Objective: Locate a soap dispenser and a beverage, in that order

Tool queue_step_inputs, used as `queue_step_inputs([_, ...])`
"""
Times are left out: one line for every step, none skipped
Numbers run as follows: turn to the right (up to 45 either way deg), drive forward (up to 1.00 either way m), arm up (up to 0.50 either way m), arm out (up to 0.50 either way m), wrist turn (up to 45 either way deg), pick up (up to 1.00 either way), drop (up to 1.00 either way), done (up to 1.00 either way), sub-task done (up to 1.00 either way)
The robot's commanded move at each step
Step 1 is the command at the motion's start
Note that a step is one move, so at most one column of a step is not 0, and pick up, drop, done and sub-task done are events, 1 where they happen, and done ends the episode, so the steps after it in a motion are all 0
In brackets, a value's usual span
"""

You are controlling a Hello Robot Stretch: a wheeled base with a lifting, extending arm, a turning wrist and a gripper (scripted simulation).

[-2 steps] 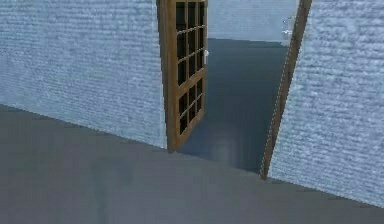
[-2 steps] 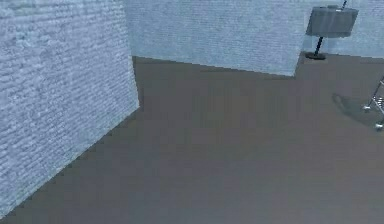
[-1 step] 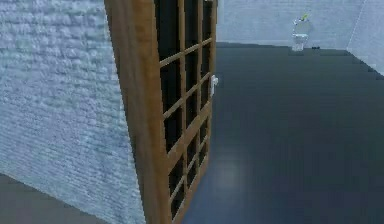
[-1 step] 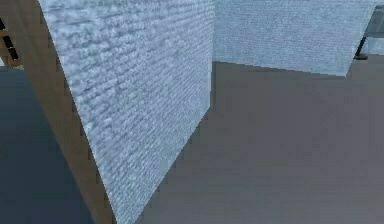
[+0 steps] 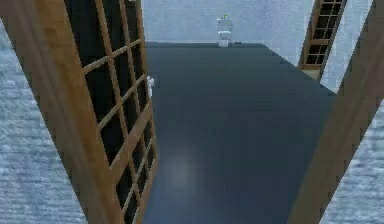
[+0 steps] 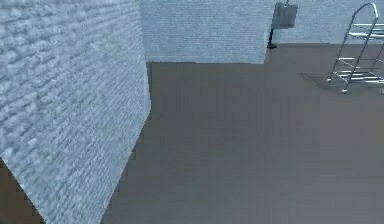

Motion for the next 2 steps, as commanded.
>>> queue_step_inputs([0.0, 1.0, 0.0, 0.0, 0.0, 0.0, 0.0, 0.0, 0.0])
queue_step_inputs([3.0, 0.0, 0.0, 0.0, 0.0, 0.0, 0.0, 0.0, 0.0])
